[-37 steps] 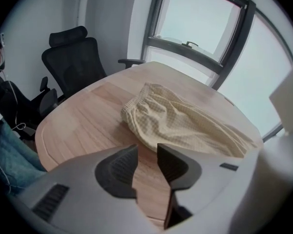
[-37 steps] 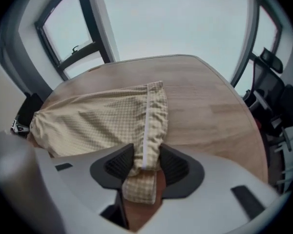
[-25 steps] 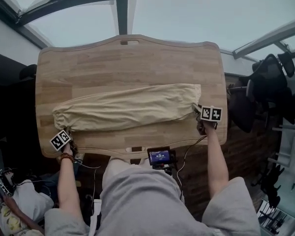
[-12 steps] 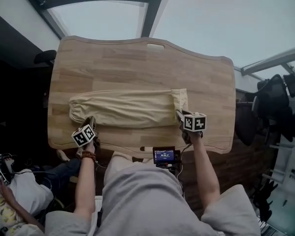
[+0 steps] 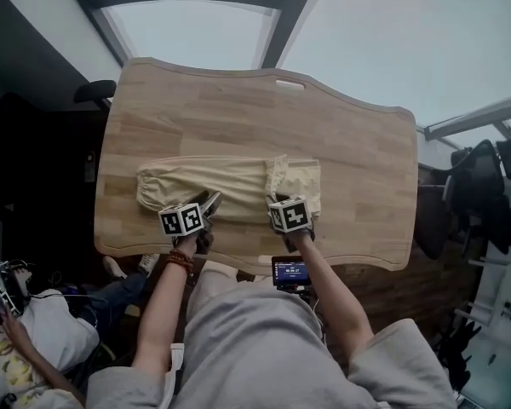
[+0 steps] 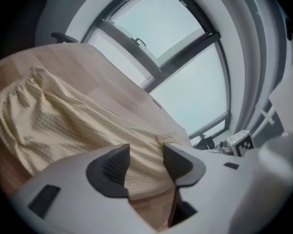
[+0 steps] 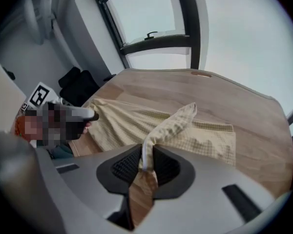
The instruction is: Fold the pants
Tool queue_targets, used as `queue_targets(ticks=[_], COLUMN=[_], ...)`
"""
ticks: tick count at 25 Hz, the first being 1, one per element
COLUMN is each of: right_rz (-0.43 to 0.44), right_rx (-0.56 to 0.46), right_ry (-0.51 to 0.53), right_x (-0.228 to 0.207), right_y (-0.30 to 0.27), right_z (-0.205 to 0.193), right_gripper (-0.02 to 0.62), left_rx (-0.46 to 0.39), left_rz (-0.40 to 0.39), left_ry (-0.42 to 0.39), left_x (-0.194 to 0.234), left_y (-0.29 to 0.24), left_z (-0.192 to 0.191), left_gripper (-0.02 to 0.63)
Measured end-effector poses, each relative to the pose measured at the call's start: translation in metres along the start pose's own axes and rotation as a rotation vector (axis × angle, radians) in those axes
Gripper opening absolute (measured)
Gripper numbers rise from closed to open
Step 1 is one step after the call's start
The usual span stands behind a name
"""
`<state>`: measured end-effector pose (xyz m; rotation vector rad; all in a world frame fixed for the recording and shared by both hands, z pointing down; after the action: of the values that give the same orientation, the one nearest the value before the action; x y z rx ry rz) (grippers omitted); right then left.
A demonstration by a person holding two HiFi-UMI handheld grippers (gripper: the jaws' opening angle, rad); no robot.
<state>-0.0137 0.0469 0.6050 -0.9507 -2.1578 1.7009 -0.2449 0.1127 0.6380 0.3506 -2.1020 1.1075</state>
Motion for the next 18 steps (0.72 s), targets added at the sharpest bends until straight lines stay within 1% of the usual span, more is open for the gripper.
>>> queue_targets(ticks=[2, 5, 7, 8, 10, 12, 14, 16, 18], right_rz=[-0.037, -0.106, -0.127, -0.107, -0.010, 0.092, 0.149, 0.150, 0.123], right_rx=[0.029, 0.063, 0.069, 0.058, 0.005, -0.072, -0.131, -0.152, -0.154], right_ry=[0.052, 0.134, 0.216, 0.271, 0.387, 0.461, 0.460, 0.410, 0.355], right_x=[0.010, 0.020, 0.030, 0.036, 0.053, 0.062, 0.054, 0.028, -0.008], right_y=[-0.011, -0.021, -0.025, -0.026, -0.021, -0.006, 0.010, 0.021, 0.025], right_z=[0.000, -0.003, -0.006, -0.007, -0.009, -0.012, -0.018, -0.030, -0.047], right_gripper=[0.058, 0.060, 0.071, 0.090, 0.166, 0.181, 0.180, 0.176, 0.157], left_rx=[0.036, 0.101, 0.143, 0.162, 0.191, 0.212, 0.238, 0.267, 0.284], left_rz=[-0.063, -0.133, -0.178, -0.199, -0.221, -0.207, -0.171, -0.122, -0.066], left_ry=[0.014, 0.028, 0.036, 0.047, 0.073, 0.073, 0.048, 0.012, -0.015], left_x=[-0.013, -0.030, -0.040, -0.044, -0.047, -0.046, -0.043, -0.039, -0.034], left_y=[-0.021, -0.054, -0.074, -0.083, -0.095, -0.102, -0.108, -0.115, -0.120], left_z=[0.007, 0.016, 0.020, 0.022, 0.025, 0.024, 0.021, 0.016, 0.011], left_gripper=[0.224, 0.272, 0.291, 0.298, 0.304, 0.304, 0.304, 0.305, 0.304])
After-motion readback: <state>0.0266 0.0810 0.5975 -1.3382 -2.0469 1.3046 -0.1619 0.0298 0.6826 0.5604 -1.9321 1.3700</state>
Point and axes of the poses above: the fingertips, and each gripper's own axes: y backward along the fingers, x to its left, z out of its top, the point moved 7 cm from there along y, backward along the fingers, and after that the axes turned 6 degrees about x, right-handed, at the moved point
